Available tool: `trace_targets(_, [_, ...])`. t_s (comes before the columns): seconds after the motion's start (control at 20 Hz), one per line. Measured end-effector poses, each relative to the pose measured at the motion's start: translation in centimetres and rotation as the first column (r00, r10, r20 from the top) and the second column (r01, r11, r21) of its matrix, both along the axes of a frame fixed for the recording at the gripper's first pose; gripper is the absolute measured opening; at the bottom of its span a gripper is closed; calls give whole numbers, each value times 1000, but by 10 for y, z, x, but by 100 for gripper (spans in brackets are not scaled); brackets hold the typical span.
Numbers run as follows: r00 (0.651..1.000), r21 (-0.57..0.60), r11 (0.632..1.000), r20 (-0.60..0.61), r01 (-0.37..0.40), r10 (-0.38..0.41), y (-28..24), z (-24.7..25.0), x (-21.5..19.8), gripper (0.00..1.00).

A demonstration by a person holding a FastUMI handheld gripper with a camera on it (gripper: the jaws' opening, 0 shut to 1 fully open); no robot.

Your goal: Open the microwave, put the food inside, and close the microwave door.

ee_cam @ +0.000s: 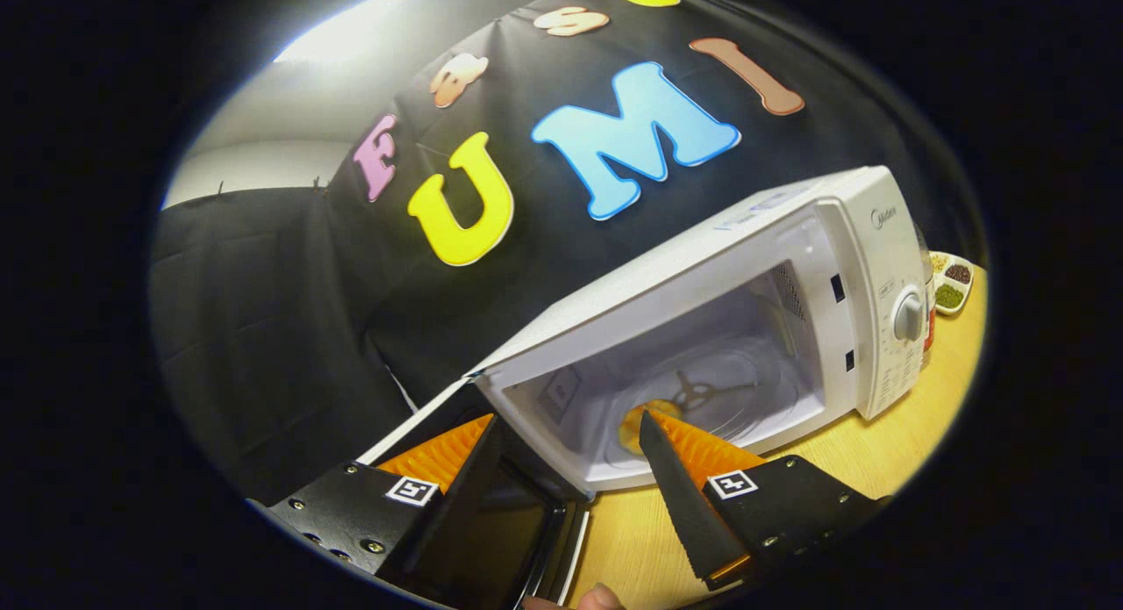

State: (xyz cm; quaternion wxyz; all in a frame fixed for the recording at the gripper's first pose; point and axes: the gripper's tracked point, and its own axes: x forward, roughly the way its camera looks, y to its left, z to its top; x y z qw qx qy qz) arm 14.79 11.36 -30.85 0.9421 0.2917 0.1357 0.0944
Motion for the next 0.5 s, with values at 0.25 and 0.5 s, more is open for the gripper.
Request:
trace_targets(0.25, [987, -70, 989, 86, -133, 139, 27, 47, -74, 96])
trace_targets(0.5, [942, -161, 961, 218, -225, 257, 58, 99, -145, 96])
